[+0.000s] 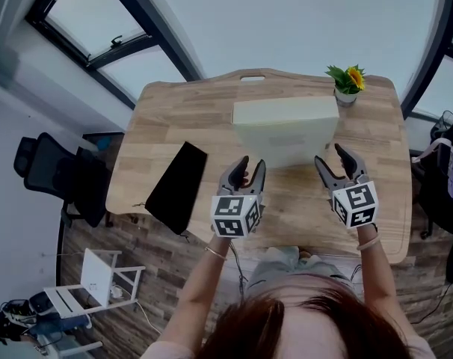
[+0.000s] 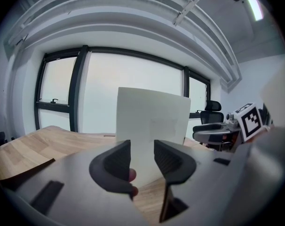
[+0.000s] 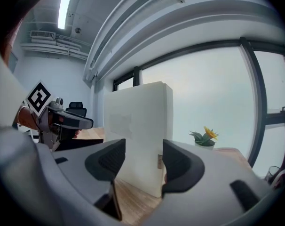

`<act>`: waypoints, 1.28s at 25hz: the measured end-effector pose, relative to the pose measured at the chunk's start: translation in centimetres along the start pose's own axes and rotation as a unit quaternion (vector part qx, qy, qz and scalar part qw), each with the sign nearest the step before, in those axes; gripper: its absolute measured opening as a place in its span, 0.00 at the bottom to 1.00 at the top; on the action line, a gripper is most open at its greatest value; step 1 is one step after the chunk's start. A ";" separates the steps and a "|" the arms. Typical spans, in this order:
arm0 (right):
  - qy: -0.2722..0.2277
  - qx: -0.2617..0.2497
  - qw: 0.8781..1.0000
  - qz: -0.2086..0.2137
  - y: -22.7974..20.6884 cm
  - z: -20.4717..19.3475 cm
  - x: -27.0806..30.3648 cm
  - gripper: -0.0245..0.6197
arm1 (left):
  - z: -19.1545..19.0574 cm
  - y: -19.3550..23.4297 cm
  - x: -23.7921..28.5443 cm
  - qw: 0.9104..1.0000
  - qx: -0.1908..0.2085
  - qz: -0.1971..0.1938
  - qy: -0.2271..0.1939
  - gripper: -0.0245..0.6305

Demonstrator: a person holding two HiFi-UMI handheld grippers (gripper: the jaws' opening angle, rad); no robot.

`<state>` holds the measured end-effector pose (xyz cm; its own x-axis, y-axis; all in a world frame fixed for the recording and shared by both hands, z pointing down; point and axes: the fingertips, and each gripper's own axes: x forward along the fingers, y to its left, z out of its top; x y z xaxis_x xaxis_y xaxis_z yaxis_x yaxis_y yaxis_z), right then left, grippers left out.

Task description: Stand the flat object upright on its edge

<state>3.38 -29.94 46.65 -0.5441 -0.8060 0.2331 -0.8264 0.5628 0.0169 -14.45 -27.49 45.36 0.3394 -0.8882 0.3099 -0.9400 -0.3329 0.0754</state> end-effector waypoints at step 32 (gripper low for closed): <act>-0.016 0.015 0.999 0.036 5.7 -1.4 -9.2 0.07 | -1.1 -8.8 -9.3 1.000 0.024 0.013 -0.015 0.06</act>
<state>3.90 -19.08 46.01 -0.6066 -0.7691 0.2011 -0.7884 0.6146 -0.0278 -9.33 -15.99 42.83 0.3164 -0.9054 0.2832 -0.9458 -0.3240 0.0209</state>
